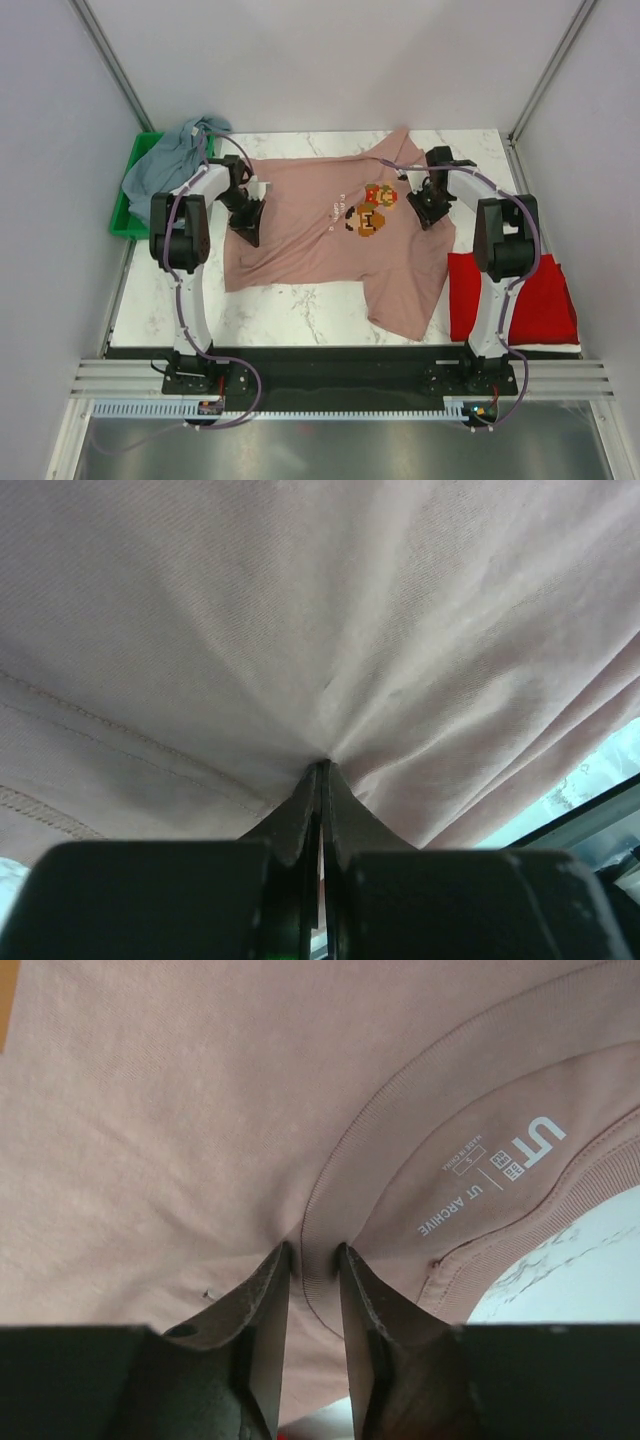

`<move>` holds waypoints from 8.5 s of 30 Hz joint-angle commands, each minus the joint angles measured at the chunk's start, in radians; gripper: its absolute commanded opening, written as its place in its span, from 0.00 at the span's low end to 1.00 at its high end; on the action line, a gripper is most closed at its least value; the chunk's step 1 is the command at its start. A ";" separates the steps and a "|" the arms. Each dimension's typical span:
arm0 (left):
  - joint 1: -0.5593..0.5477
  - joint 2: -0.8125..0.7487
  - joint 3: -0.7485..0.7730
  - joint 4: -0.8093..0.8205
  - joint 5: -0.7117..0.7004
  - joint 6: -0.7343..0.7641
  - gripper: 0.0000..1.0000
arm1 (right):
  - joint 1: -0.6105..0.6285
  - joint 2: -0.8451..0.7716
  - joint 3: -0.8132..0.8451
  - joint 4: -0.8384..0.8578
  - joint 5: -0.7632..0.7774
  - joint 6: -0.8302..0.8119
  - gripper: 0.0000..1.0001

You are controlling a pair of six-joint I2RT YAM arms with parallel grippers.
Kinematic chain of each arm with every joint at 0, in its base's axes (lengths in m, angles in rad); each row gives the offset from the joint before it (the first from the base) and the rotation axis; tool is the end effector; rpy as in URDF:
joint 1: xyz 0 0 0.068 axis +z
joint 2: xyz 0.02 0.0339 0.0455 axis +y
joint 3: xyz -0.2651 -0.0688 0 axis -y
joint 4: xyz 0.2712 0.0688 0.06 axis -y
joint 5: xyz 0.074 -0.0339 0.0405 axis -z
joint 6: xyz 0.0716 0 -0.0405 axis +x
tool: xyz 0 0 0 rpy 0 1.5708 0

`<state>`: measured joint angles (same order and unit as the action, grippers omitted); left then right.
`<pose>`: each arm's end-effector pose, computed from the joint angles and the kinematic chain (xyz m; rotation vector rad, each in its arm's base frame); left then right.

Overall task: Fold and stack the t-shirts
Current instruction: Flatten the tshirt out

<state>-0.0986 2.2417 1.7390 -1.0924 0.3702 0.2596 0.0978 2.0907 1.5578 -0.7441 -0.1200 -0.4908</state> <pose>0.4432 -0.0699 0.1023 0.5421 3.0340 -0.5782 0.4548 0.0532 0.1186 -0.8447 2.7003 0.0850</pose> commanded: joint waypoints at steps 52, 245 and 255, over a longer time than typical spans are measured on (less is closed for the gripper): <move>0.010 -0.134 0.280 0.005 -0.011 0.000 0.33 | 0.022 0.540 0.924 0.337 0.088 0.305 0.48; 0.097 0.407 0.801 0.101 -0.300 0.069 0.33 | 0.005 0.172 0.558 0.318 -0.158 0.328 0.41; 0.126 0.430 0.800 0.089 -0.303 0.079 0.34 | 0.006 0.186 0.568 0.316 -0.158 0.328 0.41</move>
<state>-0.0002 2.6488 2.5324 -0.9932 0.0597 0.3382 0.1047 2.2642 2.1151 -0.4328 -0.2859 -0.1535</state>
